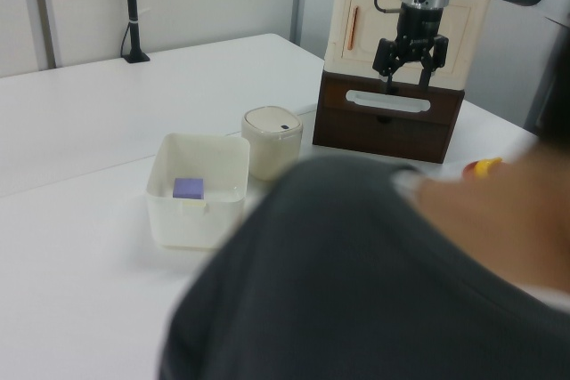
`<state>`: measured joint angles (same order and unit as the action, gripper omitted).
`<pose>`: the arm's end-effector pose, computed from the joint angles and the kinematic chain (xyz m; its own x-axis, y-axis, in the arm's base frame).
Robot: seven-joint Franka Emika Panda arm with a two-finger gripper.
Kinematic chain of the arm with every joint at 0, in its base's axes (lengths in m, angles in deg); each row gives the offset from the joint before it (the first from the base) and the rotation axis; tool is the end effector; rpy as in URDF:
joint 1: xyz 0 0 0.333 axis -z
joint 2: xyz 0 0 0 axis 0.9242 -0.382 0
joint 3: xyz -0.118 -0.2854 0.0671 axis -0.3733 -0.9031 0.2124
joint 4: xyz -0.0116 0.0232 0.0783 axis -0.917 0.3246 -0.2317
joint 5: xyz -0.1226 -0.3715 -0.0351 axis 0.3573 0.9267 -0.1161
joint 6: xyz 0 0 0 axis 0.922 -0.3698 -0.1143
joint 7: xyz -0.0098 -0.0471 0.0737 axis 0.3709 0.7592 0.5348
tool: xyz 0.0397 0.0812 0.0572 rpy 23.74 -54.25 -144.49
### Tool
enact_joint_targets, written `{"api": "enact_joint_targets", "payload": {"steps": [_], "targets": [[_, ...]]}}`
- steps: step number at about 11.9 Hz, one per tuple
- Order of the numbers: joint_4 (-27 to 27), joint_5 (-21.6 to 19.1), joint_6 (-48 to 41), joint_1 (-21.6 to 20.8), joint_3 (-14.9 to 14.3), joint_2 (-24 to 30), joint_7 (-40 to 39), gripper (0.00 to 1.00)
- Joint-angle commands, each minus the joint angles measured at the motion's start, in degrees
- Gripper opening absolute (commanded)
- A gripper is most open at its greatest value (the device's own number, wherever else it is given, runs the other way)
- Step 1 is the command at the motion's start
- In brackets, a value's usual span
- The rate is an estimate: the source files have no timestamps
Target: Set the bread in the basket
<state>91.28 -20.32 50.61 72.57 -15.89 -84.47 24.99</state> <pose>0.5850 -0.0721 0.5940 0.9888 -0.1434 -0.0411 -0.1434 -0.9897 0.0015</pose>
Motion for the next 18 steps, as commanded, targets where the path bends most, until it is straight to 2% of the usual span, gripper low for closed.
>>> {"api": "enact_joint_targets", "payload": {"steps": [1, 12, 18], "targets": [[0.35, 0.84, -1.04, -0.37, 0.06, 0.50, -0.78, 1.00], [0.61, 0.13, -1.56, -0.54, 0.33, 0.67, -0.43, 1.00], [2.80, 0.22, -1.56, -1.77, 0.59, 0.76, -1.40, 1.00]]}}
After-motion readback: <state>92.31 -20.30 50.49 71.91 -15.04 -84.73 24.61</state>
